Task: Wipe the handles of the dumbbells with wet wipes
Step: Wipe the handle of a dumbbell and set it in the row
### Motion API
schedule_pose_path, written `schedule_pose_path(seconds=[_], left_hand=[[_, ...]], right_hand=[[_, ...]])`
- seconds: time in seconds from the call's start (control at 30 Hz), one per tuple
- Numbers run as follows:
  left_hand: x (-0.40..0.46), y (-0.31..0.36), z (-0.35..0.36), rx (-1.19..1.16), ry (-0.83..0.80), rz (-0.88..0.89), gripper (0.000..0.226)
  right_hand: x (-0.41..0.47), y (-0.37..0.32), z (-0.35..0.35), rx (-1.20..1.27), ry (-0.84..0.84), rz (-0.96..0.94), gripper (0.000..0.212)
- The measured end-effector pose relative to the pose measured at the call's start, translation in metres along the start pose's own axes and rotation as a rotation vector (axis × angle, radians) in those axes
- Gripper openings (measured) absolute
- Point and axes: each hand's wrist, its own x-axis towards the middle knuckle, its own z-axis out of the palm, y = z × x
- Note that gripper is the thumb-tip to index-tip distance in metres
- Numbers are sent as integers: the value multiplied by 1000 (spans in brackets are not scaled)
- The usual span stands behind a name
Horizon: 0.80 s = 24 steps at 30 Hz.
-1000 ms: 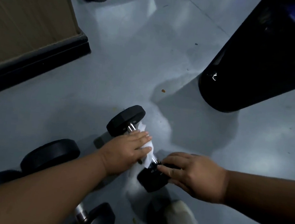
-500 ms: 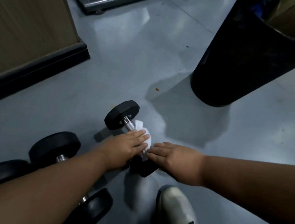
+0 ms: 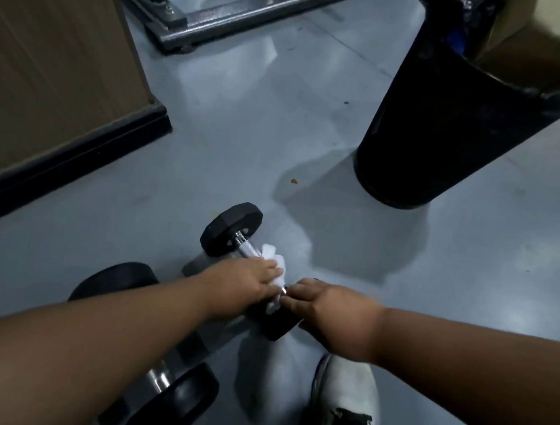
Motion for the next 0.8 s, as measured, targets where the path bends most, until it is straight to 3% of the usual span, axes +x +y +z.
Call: schedule_pose_path(seconds=[0.1, 0.2, 0.3, 0.4, 0.5, 0.57, 0.7, 0.8], left_hand=[[9, -19, -14, -6, 153, -58, 21], [11, -28, -10, 31, 196, -122, 39], [2, -17, 11, 61, 198, -36, 44], [-2, -27, 15, 13, 203, 53, 37], [4, -47, 15, -21, 251, -51, 48], [4, -41, 21, 0, 301, -87, 39], [8, -13, 32, -10, 273, 80, 32], [13, -18, 22, 34, 288, 52, 37]], right_hand=[[-7, -10, 10, 137, 145, 42, 43], [-9, -8, 8, 170, 180, 48, 42], [-4, -1, 4, 126, 130, 24, 40], [-4, -1, 4, 125, 118, 39, 36], [-8, -3, 4, 180, 153, 49, 35], [-9, -3, 5, 191, 169, 42, 35], [-9, -1, 7, 159, 166, 32, 40], [-10, 0, 7, 179, 188, 32, 38]])
